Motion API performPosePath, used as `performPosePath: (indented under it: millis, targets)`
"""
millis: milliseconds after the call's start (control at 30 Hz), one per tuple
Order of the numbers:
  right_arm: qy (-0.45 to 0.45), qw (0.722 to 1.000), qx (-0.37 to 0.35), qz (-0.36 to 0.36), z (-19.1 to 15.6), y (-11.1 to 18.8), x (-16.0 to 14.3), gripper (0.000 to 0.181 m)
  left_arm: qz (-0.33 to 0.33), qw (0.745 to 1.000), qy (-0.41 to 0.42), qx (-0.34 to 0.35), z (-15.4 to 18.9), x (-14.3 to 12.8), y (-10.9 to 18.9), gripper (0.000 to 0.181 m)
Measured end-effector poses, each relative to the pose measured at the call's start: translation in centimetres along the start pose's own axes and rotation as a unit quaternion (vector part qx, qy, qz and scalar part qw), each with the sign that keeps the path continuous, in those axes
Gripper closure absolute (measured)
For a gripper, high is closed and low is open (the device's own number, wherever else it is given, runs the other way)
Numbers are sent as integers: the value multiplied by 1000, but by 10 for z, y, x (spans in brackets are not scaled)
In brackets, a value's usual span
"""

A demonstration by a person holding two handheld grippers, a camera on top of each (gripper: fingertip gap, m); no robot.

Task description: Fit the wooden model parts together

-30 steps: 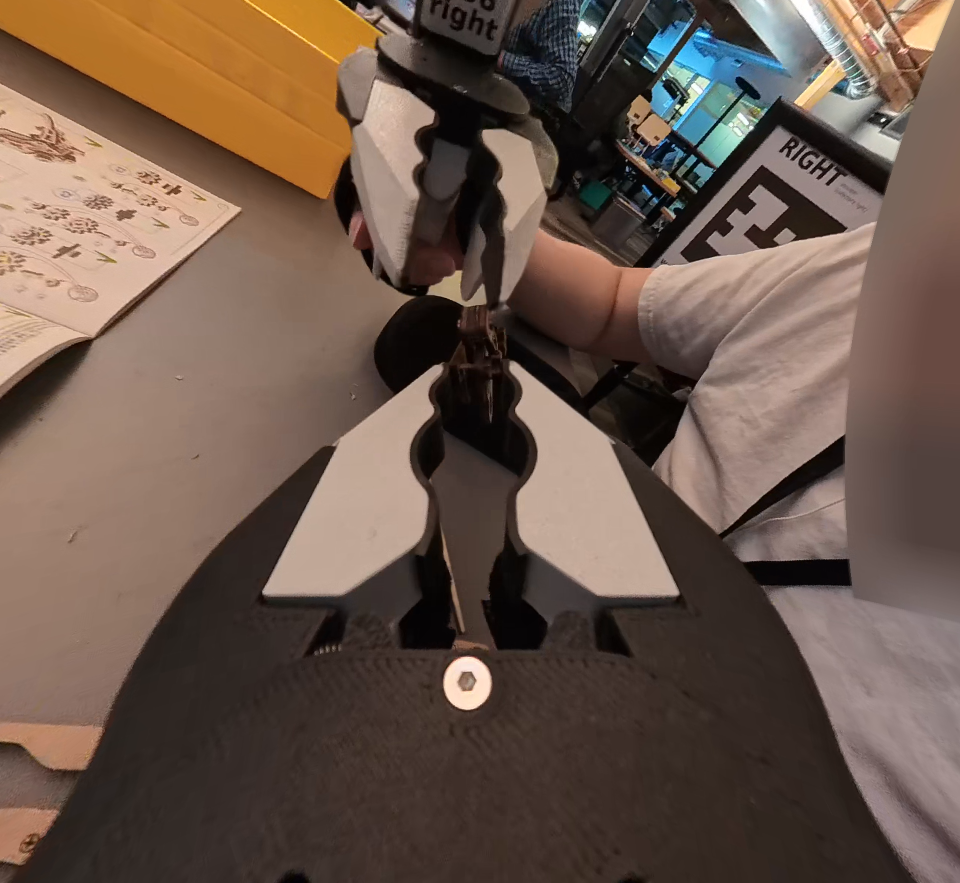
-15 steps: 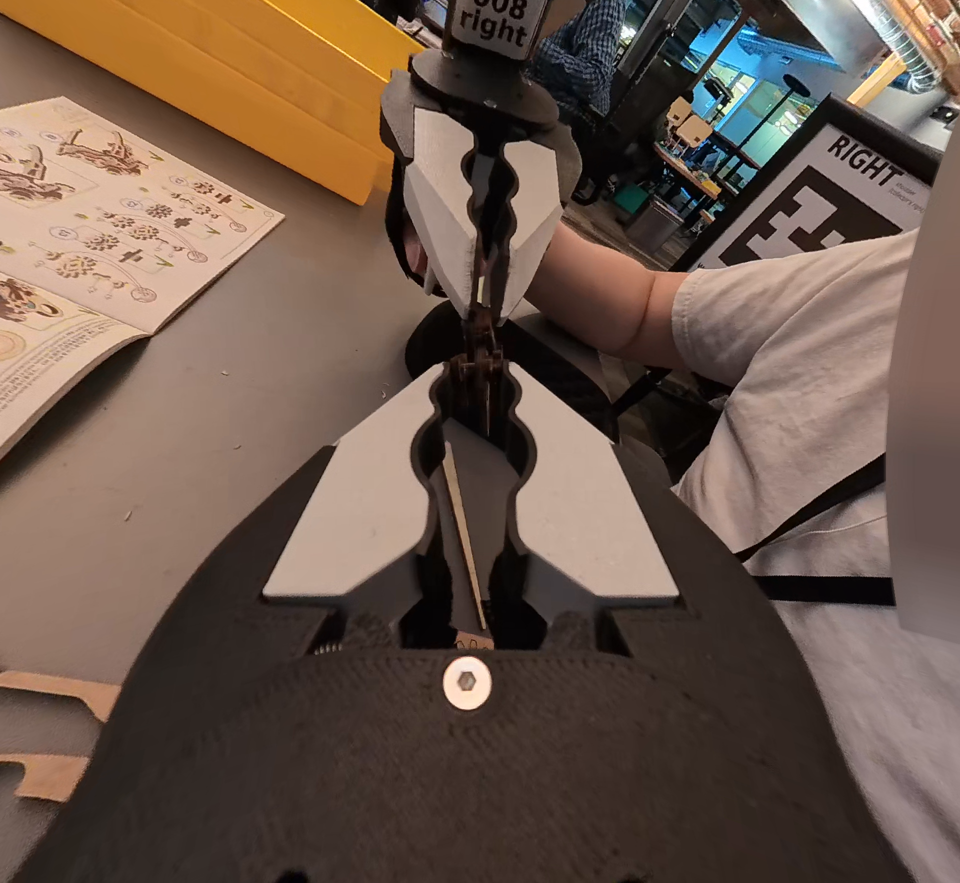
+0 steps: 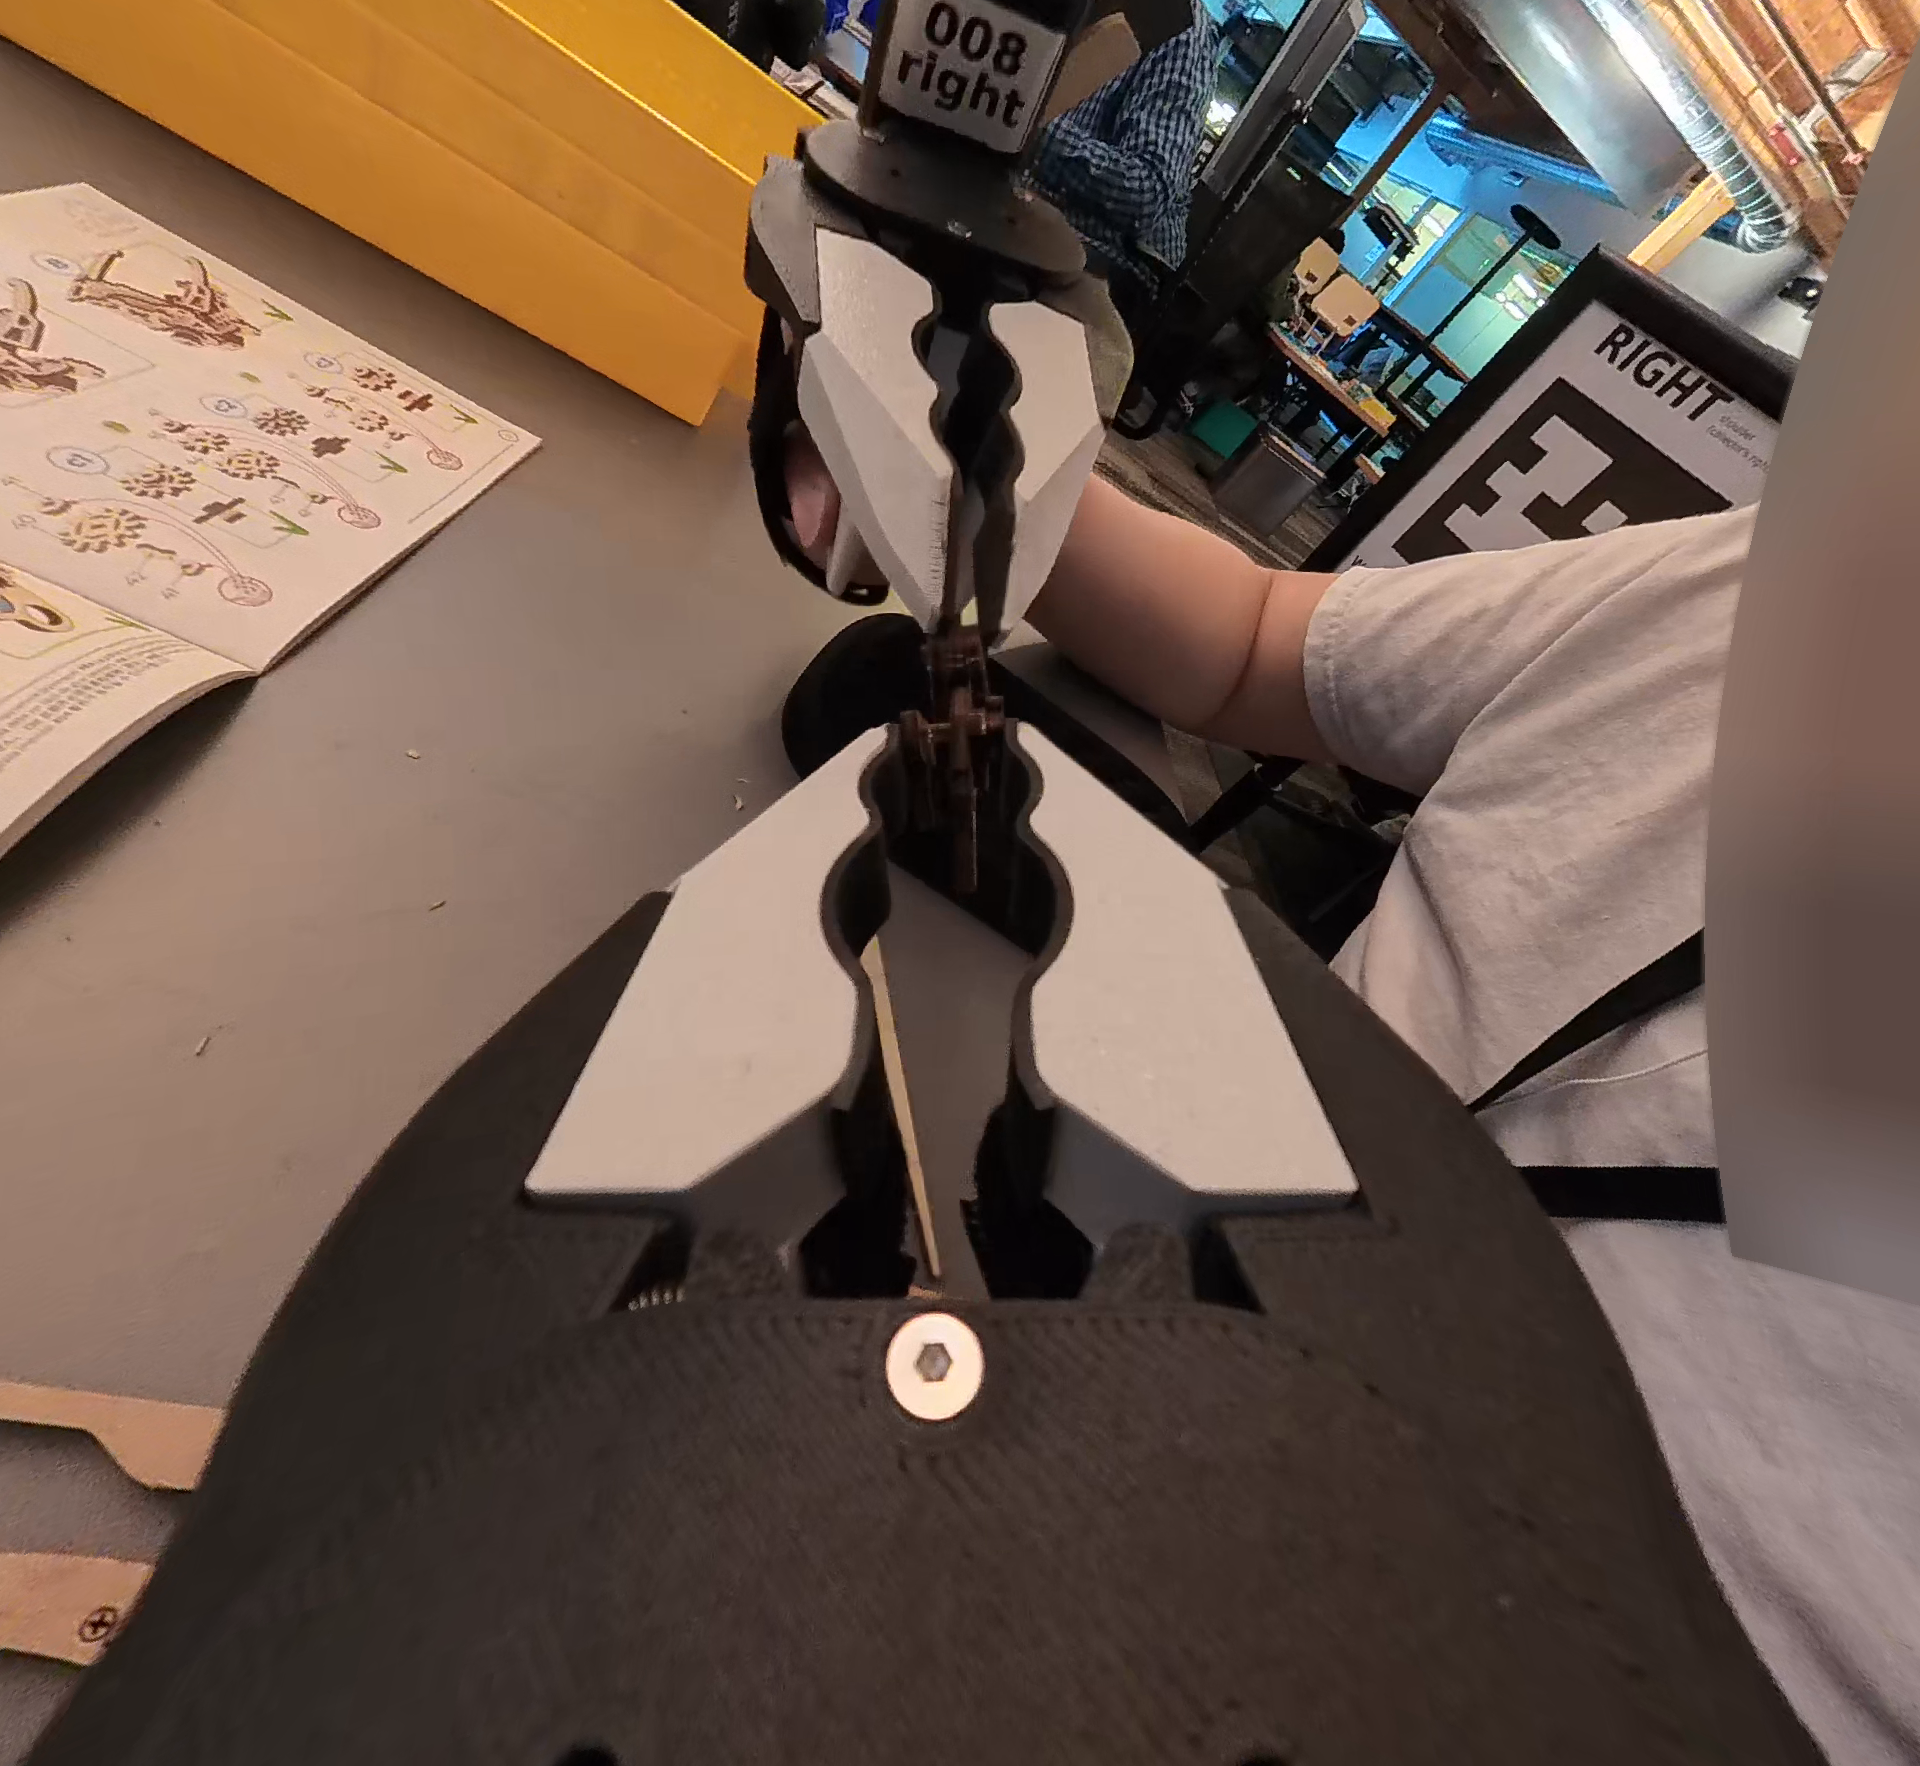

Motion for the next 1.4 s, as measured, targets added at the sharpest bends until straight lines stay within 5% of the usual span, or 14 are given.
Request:
performPosePath:
  millis: [200,333,500,633,867,1400]
  targets:
    - [6,999,19,30,-2,5,5,150,30,999,-10,19,-4,5,5,165]
    - [82,996,-30,-6,-3,3,0,144,37,985,-154,67,6,15,9,165]
    - [134,990,-16,50,-25,3,13,151,-12,960,-261,97,16,13,7,165]
    - [159,986,-53,27,-24,0,11,158,0,979,-198,45,19,12,1,165]
    - [14,1000,-25,-6,-8,-4,4,171,24,998,-56,12,4,7,0,165]
    - [-14,999,-42,-19,-2,-2,2,172,30,999,-19,23,-3,6,3,165]
Point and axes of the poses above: each gripper's, where its closed fingertips meet, y back along the fingers, x out of its top, z = x × y across the jaws, the point moved 7 cm from there along y, back along the fingers, and after that the axes turned 15 degrees about -y, right-handed, at the moved point
